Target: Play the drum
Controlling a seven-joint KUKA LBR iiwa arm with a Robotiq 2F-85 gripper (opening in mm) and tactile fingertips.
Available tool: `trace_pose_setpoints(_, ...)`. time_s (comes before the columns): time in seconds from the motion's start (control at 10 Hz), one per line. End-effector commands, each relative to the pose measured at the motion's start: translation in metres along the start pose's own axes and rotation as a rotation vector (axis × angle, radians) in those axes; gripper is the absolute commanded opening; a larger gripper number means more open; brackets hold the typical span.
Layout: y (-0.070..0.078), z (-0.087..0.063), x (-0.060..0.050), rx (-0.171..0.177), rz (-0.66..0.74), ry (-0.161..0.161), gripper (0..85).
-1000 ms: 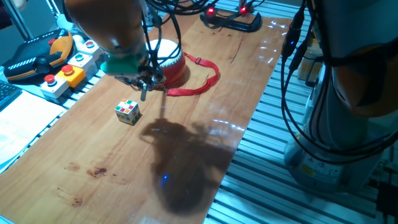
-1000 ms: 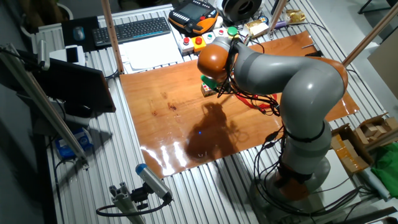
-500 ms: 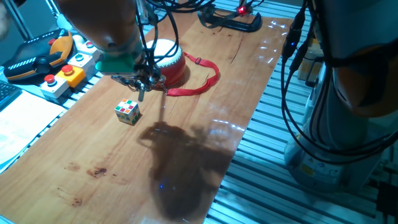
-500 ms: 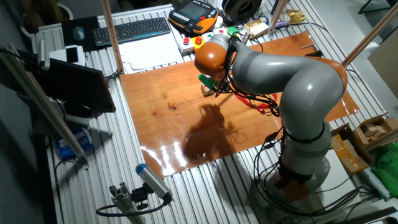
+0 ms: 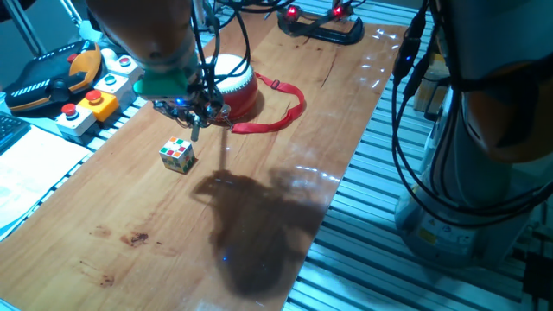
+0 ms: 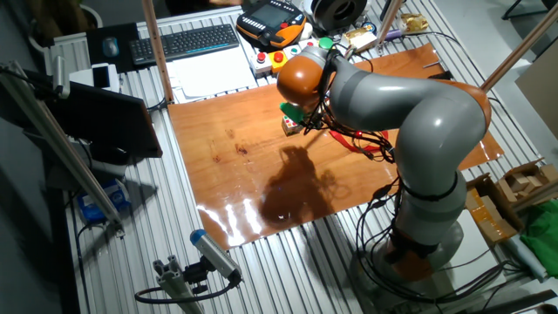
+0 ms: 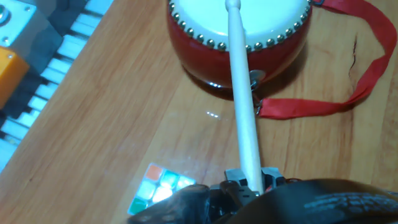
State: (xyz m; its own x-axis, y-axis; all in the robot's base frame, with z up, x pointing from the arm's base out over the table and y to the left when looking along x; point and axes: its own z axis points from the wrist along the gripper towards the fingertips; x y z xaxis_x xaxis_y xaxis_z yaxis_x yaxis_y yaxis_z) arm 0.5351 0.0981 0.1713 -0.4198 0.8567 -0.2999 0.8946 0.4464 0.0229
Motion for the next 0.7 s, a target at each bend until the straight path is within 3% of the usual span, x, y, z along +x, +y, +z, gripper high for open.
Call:
trace_pose_setpoints(0.0, -0.0001, 0.0001, -0.0001, 0.003, 0.006, 0.011, 0.7)
trace_pose_setpoints(0.1, -0.0001, 0.0001, -0.0001, 0.015, 0.003, 0.018, 0.7)
trace_pose_setpoints(0.3, -0.0001, 0.0001, -0.0001, 0.006, -0.009, 0.041, 0.7)
trace_pose_setpoints(0.6, -0.0001, 0.0001, -0.0001, -0.002, 0.003, 0.029, 0.7)
